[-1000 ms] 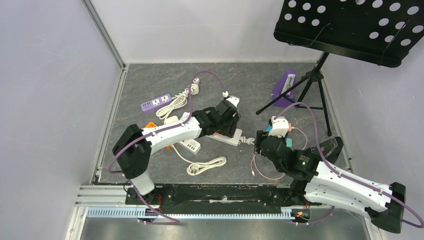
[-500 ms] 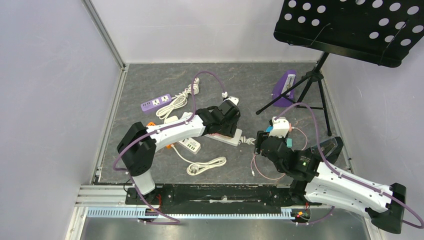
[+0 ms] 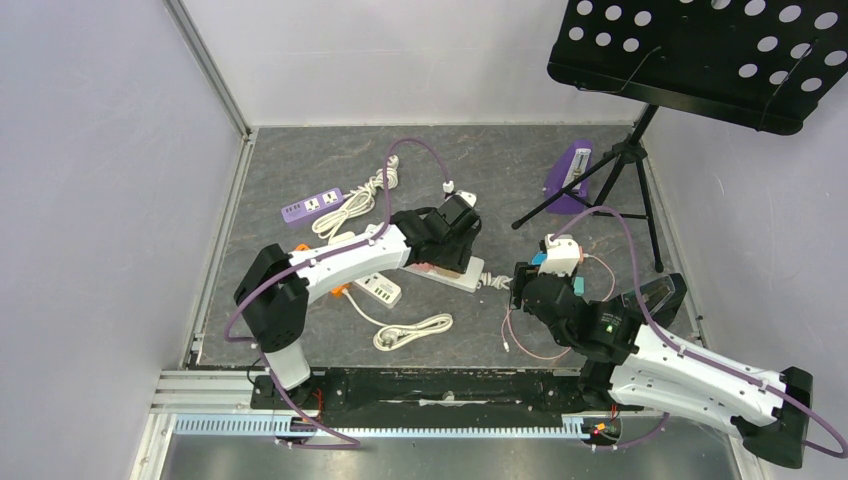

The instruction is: Insert the plug

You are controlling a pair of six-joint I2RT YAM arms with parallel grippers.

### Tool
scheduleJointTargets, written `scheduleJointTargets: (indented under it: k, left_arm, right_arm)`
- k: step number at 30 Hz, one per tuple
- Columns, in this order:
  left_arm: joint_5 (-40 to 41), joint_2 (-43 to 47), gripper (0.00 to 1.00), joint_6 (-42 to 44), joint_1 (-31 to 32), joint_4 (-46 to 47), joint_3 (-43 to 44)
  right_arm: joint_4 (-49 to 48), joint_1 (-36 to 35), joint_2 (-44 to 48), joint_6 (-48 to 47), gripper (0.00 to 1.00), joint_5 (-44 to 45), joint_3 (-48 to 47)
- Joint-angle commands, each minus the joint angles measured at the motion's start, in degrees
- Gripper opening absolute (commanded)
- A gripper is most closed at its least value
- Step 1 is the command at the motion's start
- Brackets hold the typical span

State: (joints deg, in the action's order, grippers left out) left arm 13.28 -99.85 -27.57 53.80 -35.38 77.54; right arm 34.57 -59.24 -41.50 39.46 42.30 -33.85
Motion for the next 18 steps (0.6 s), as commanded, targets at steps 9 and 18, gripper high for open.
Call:
scheduleJointTargets:
  k: [9,18]
  left_arm:
    - [-1.9,-2.9,0.02,0.8,0.0,-3.3,6.7]
    - [-0.7,-4.9,0.02,1.0,0.0,-4.1,7.0]
  right_arm:
    - [-0.3,0.2,0.8,1.1,0.69,0.9,0.1]
    - [-0.2,0.2,0.9,1.2,0.71,1.4,0.2]
